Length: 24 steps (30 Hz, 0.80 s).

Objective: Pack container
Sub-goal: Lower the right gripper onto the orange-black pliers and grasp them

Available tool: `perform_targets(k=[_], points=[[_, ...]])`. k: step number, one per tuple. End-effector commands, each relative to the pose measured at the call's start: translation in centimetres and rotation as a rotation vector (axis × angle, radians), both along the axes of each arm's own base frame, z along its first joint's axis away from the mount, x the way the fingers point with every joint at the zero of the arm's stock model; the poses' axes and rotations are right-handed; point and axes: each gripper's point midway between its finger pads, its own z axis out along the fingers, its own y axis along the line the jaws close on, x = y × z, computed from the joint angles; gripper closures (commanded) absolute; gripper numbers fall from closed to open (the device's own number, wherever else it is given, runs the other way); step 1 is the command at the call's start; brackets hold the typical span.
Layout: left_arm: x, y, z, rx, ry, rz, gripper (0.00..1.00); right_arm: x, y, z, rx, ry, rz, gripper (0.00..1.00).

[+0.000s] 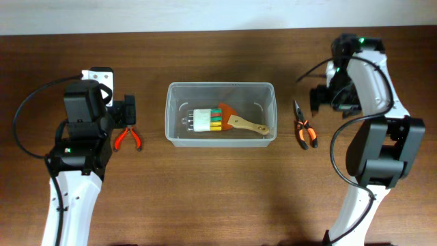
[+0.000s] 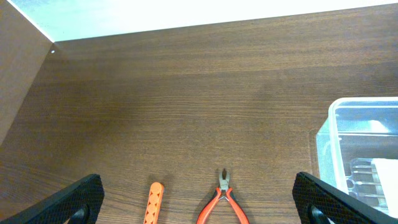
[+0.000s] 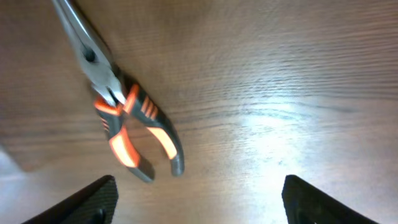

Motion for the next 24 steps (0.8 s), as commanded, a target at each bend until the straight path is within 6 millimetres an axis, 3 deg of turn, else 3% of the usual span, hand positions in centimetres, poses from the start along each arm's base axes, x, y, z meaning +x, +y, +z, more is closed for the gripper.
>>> perform_targets(k=[1, 8, 16, 24], points=[[0.3, 0.1, 0.8, 0.013, -0.016, -0.007, 0.01, -1.0, 0.4, -1.7, 0.021, 0.035, 0.052, 0.18], [0.3, 0.1, 0.8, 0.013, -0.016, -0.007, 0.01, -1.5, 0.6, -4.4, 0.038, 0.034, 0.122, 0.21], [0.3, 0.1, 0.8, 0.013, -0.016, -0.007, 0.01, -2.6, 2.2, -7.1, 0.144, 0.034, 0.212, 0.25], [0.3, 0.1, 0.8, 0.013, -0.016, -0.007, 0.01, -2.2, 2.1, -8.8, 0.142, -0.009, 0.255, 0.37]])
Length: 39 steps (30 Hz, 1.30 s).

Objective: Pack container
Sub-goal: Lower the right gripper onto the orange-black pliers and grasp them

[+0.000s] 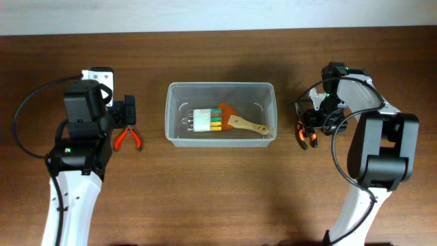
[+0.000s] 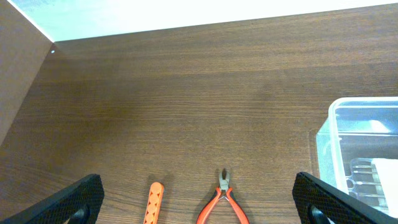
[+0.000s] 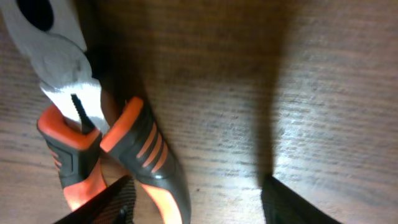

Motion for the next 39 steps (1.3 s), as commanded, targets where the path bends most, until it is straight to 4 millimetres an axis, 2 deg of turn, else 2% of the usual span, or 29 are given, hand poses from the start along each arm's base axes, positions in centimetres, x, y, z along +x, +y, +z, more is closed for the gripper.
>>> perform_targets(k=[1, 12, 22, 27, 29, 32, 39], points=[[0.3, 0.1, 0.8, 0.013, -0.016, -0.007, 0.01, -0.4, 0.8, -1.9, 0.044, 0.010, 0.041, 0.37], [0.3, 0.1, 0.8, 0.013, -0.016, -0.007, 0.01, -0.8, 1.3, -2.4, 0.028, 0.018, 0.053, 0.42], [0.3, 0.1, 0.8, 0.013, -0.016, -0.007, 0.01, -2.0, 1.9, -4.2, 0.020, 0.028, 0.028, 0.41], [0.3, 0.1, 0.8, 0.013, -0.016, -0.007, 0.01, -2.0, 2.7, -4.2, 0.063, 0.026, 0.022, 0.42], [0.3, 0.1, 0.8, 0.013, -0.016, -0.007, 0.01, -2.0, 2.7, -4.2, 0.066, 0.029, 0.021, 0.46], [0.3, 0.1, 0.8, 0.013, -0.016, -0.007, 0.01, -2.3, 3.0, -4.1, 0.081, 0.038, 0.018, 0.60], [0.3, 0.1, 0.8, 0.013, -0.016, -0.007, 0.01, -2.7, 3.3, -4.0, 0.089, 0.055, 0.023, 0.69]])
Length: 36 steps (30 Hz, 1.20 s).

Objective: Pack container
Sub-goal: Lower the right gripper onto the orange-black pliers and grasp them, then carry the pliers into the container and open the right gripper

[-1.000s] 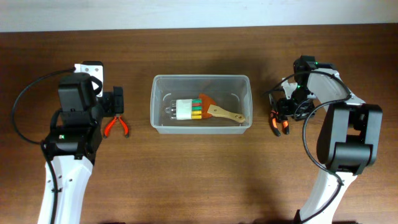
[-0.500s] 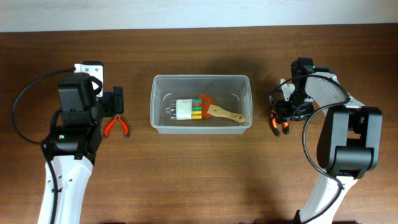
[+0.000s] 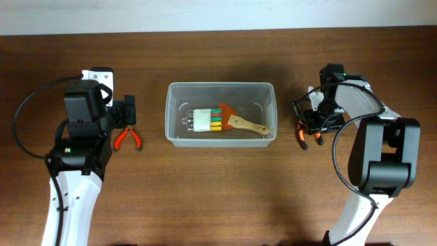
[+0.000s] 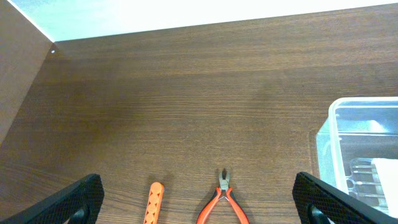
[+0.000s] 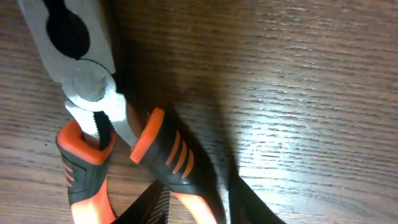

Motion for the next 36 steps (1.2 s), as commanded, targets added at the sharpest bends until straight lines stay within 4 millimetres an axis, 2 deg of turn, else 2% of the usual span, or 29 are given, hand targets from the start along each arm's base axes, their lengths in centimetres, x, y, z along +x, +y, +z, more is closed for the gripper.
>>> perform_targets(k=[1, 11, 15, 19, 21, 24, 27, 29, 30, 32, 33, 36], points=[[0.3, 0.1, 0.8, 0.013, -0.016, -0.007, 0.01, -3.1, 3.0, -3.7, 0.113, 0.136, 0.010, 0.70], [0.3, 0.1, 0.8, 0.013, -0.016, -0.007, 0.01, -3.3, 4.0, -3.7, 0.110, 0.144, 0.039, 0.77], [0.3, 0.1, 0.8, 0.013, -0.016, -0.007, 0.01, -3.2, 4.0, -3.7, 0.110, 0.143, 0.041, 0.84], [0.3, 0.1, 0.8, 0.013, -0.016, -0.007, 0.01, -3.1, 4.0, -3.6, 0.109, 0.138, 0.039, 0.85], [0.3, 0.1, 0.8, 0.013, -0.016, -0.007, 0.01, -2.9, 3.7, -3.4, 0.098, 0.126, 0.040, 0.85], [0.3, 0.1, 0.8, 0.013, -0.016, -0.007, 0.01, -1.9, 2.9, -2.3, 0.049, 0.085, 0.021, 0.91], [0.3, 0.1, 0.8, 0.013, -0.016, -0.007, 0.01, 0.2, 2.4, 0.8, 0.018, 0.004, 0.017, 0.92], [0.3, 0.1, 0.8, 0.013, -0.016, -0.007, 0.01, 1.6, 2.4, 3.5, 0.015, -0.056, 0.018, 0.93], [0.3, 0.1, 0.8, 0.013, -0.016, -0.007, 0.01, 3.1, 2.5, 7.3, 0.013, -0.137, 0.021, 0.96], [0.3, 0.1, 0.8, 0.013, -0.016, -0.007, 0.01, 4.4, 2.7, 11.0, 0.011, -0.219, 0.029, 0.96], [0.3, 0.1, 0.8, 0.013, -0.016, -0.007, 0.01, 5.1, 3.1, 13.6, 0.011, -0.278, 0.030, 0.96], [0.3, 0.1, 0.8, 0.013, -0.016, -0.007, 0.01, 6.2, 4.4, 19.3, 0.015, -0.404, 0.058, 0.96]])
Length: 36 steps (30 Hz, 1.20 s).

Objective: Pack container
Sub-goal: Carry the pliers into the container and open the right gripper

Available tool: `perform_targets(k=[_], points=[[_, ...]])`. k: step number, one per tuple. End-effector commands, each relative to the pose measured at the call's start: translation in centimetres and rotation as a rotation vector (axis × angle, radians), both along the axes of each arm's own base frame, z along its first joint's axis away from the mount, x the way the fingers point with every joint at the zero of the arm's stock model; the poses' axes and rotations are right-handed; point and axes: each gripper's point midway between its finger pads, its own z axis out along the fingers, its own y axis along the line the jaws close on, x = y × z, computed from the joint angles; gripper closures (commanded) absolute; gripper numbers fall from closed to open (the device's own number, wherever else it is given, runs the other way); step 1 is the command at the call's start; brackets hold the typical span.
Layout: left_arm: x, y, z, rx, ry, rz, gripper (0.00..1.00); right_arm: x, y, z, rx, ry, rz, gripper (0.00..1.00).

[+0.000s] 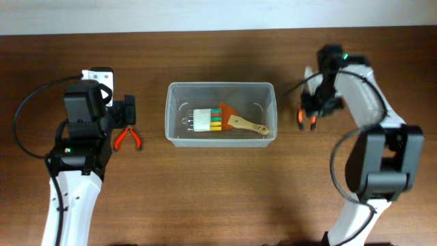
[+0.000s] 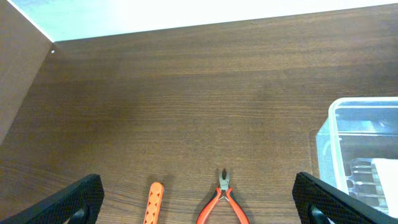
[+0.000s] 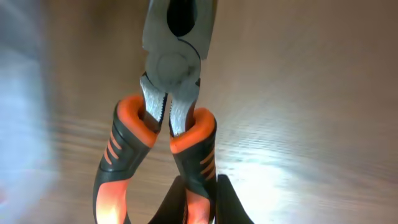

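A clear plastic container (image 1: 270, 89) sits mid-table with a wooden-handled paintbrush (image 1: 246, 124) and a white pack of coloured pieces (image 1: 205, 119) inside. My right gripper (image 3: 198, 194) is shut on one handle of the orange-and-black pliers (image 3: 171, 74), which hang off the table just right of the container (image 1: 306, 117). My left gripper (image 2: 199, 202) is open, low over small red cutters (image 2: 224, 198) and an orange strip (image 2: 153, 204) left of the container.
A white block (image 1: 101, 74) stands behind the left arm. The table's back edge meets a pale wall (image 2: 186, 12). Bare wood lies in front of the container and along the near edge.
My right gripper, which was down on the table with its fingers round a pliers handle, now holds the pliers off the wood, a little further back. The left arm has not moved.
My right gripper was open above the pliers lying right of the container. Then it was low with its fingers either side of one handle, then closed on that handle. Now the pliers hang in its grip beside the container. The left side stayed the same throughout.
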Motion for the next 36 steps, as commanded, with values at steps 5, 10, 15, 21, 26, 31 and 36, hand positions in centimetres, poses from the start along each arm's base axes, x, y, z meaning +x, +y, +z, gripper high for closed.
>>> perform_targets(k=[5, 10, 15, 21, 26, 31, 36], points=[[0.3, 0.1, 0.8, 0.013, -0.016, -0.007, 0.01, 2.2, 6.3, 17.1, 0.027, -0.417, 0.135, 0.96], [0.3, 0.1, 0.8, 0.013, -0.016, -0.007, 0.01, 1.0, 12.5, 17.6, 0.021, -0.439, 0.439, 0.96], [0.3, 0.1, 0.8, 0.013, -0.016, -0.007, 0.01, -0.8, 18.3, 14.6, -0.007, -0.380, 0.868, 0.96], [0.3, 0.1, 0.8, 0.013, -0.016, -0.007, 0.01, -1.5, 20.3, 8.0, -0.057, -0.227, 1.293, 0.96], [0.3, 0.1, 0.8, 0.013, -0.016, -0.007, 0.01, -0.9, 19.7, 3.4, -0.067, -0.124, 1.480, 0.96], [0.3, 0.1, 0.8, 0.013, -0.016, -0.007, 0.01, 0.7, 19.2, 0.4, -0.074, -0.105, 1.507, 0.91], [0.3, 0.1, 0.8, 0.013, -0.016, -0.007, 0.01, 2.9, 18.7, -0.4, -0.110, -0.152, 1.471, 0.72]])
